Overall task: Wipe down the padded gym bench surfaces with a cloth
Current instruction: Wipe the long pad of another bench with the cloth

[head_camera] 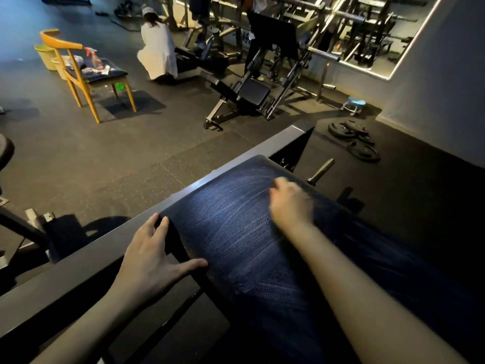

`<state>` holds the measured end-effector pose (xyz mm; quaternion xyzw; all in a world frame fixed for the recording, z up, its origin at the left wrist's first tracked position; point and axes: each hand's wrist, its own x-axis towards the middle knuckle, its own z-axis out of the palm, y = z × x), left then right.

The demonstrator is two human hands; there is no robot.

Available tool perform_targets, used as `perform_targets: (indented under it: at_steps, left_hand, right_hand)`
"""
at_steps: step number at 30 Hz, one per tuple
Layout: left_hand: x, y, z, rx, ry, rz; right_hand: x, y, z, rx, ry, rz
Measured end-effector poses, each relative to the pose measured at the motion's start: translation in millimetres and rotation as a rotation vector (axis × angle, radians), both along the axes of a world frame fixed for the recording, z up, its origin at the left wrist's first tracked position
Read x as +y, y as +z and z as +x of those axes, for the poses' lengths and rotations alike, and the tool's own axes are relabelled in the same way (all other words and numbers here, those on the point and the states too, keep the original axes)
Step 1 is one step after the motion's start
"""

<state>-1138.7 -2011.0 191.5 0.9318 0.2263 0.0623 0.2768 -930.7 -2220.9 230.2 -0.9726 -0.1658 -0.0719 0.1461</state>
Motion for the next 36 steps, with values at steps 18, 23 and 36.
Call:
perform_targets:
  at_steps: [18, 23, 36]
  left_hand:
    - [16, 3, 25, -0.021, 0.027, 0.194]
    - [18, -1, 22, -0.036, 0.016, 0.215]
    - [10, -8, 22, -0.060, 0.015, 0.301]
  right_hand:
    - [112, 6, -2, 0.125, 0.463, -0.050]
    - [64, 6, 29, 0.141, 0.476, -0.045]
    - [25, -5, 64, -0.197, 0.228, -0.140]
